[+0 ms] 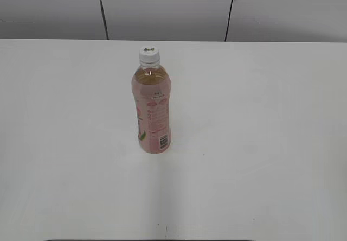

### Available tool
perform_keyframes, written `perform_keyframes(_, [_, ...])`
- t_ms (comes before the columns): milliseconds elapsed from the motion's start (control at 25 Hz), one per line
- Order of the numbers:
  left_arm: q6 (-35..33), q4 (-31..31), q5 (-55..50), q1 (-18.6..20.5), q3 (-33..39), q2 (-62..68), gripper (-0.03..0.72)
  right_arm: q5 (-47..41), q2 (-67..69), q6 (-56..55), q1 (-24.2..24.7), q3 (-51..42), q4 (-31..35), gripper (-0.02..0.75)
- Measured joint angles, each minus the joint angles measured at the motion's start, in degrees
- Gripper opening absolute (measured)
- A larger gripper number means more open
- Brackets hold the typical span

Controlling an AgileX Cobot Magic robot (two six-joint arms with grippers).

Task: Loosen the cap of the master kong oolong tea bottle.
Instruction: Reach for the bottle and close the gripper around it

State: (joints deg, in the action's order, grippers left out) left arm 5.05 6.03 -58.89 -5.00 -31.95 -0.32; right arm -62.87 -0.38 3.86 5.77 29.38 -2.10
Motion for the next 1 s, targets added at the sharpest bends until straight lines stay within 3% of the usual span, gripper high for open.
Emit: perform_keyframes(1000, [0.0, 0.0, 0.0, 0.0, 0.0, 0.0, 0.242, 0.0, 0.0, 0.0, 0.0, 0.0, 0.0, 0.358])
